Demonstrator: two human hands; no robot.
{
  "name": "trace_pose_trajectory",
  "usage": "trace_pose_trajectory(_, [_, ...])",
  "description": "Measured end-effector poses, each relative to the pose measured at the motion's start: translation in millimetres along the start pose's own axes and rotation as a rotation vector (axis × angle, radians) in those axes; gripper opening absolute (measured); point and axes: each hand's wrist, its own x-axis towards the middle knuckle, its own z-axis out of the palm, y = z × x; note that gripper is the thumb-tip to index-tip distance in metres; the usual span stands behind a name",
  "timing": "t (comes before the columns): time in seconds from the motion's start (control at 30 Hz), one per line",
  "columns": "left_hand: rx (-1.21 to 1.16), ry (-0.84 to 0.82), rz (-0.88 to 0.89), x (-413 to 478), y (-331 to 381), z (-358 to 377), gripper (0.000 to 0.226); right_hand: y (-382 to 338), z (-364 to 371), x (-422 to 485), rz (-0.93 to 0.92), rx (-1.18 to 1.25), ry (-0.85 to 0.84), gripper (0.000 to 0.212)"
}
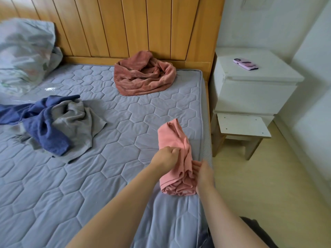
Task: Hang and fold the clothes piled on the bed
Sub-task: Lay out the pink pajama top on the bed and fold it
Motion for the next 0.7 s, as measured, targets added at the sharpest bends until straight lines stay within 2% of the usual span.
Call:
trace_pose_trajectory(0.07, [0.017, -0.077, 0.046, 0, -4, -1, 0.039, 5, -3, 3, 0.028, -0.09, -0.016, 0.053])
trace_pose_trajectory(0.17, [0.115, -0.15, 0.124, -2, -13, 1, 0.045, 0, -4, 3, 0.115, -0.09, -0.14, 0.067])
trace_pose_trajectory(0.23, [0.151, -0.186, 0.217, -3, -22, 4, 0.047, -7, -5, 6, 0.15, -0.118, -0.214, 0.068])
trace_pose_trajectory(0.3, [0.137, -0.214, 0.27, -5, -28, 6, 0.042, -12, -6, 4, 0.115, -0.239, -0.273, 0.061])
trace_pose_trajectory(0.37, [0.098, -0.246, 0.277, -8, -30, 5, 0.052, -9, -10, 3, 0.043, -0.41, -0.298, 0.053])
trace_pose_trajectory(0.47, [0.017, -0.287, 0.238, -4, -35, 0, 0.06, -7, -10, -5, -0.023, -0.494, -0.253, 0.023])
trace_pose_trajectory(0.5, [-0.051, -0.289, 0.203, -1, -38, -2, 0.059, -6, -10, -4, -0.03, -0.492, -0.231, 0.019])
trace_pose_trajectory(0.63, [-0.413, -0.113, -0.009, 10, -40, -9, 0.051, -1, -10, 0, -0.042, -0.501, -0.216, 0.022])
trace_pose_trajectory(0.7, [-0.379, 0.003, 0.035, 14, -37, -13, 0.055, -1, -10, -5, -0.106, -0.58, -0.192, 0.021])
